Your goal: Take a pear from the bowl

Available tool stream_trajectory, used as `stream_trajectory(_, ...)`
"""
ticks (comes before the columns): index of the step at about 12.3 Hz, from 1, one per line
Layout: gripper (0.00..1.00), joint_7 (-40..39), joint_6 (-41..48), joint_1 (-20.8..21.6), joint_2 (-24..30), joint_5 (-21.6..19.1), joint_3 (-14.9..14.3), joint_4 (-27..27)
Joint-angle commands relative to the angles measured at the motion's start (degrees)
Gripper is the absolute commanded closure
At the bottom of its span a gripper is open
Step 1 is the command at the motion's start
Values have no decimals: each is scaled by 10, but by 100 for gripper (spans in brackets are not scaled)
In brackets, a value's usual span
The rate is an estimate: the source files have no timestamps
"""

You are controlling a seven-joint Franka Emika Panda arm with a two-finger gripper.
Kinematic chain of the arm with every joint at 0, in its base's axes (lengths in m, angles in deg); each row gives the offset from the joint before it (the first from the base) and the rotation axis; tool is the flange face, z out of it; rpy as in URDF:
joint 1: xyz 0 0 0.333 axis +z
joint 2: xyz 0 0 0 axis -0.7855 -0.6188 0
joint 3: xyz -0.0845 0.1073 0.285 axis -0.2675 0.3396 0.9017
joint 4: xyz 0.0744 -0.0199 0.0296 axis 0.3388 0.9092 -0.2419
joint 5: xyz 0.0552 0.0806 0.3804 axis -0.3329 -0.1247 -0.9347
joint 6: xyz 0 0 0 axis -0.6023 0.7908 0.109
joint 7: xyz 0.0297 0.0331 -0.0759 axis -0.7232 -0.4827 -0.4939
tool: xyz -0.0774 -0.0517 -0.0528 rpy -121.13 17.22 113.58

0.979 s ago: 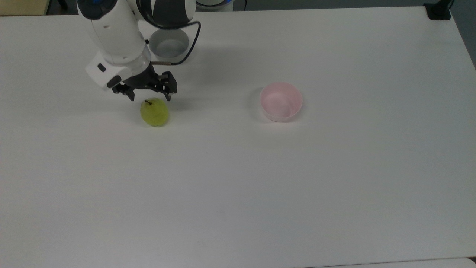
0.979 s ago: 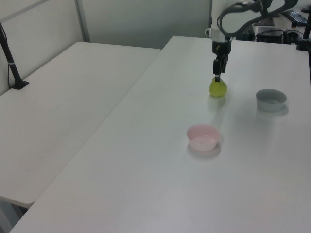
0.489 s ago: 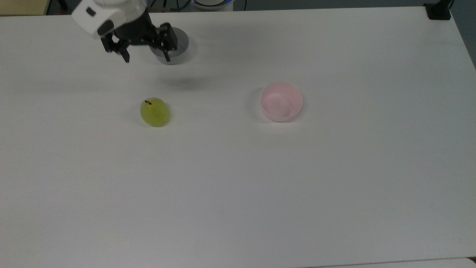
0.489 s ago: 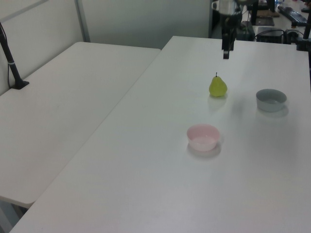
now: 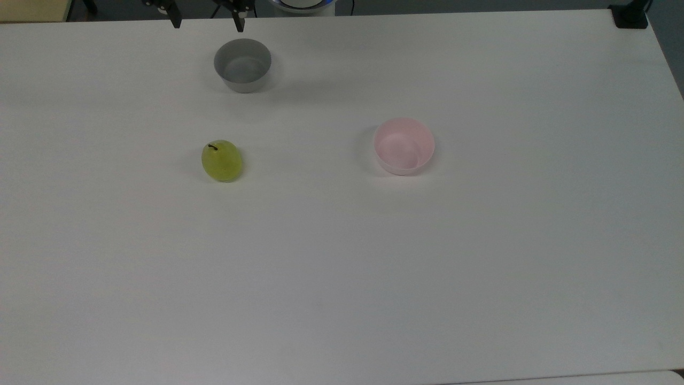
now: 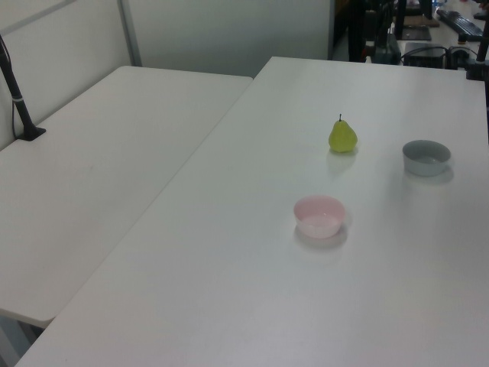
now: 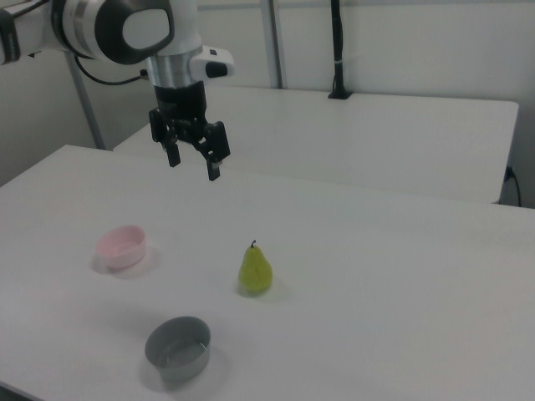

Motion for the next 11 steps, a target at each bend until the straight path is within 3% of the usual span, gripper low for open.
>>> stream_trajectory(1, 0, 38, 13, 7, 14, 5, 15, -5)
stream_trajectory(3, 0, 28, -2, 6, 20, 6, 15, -4)
stream_trajectory(6, 0, -59, -40, 6, 19, 6, 15, -1)
stream_trajectory(11, 0, -47, -42, 6, 17, 3, 14, -1)
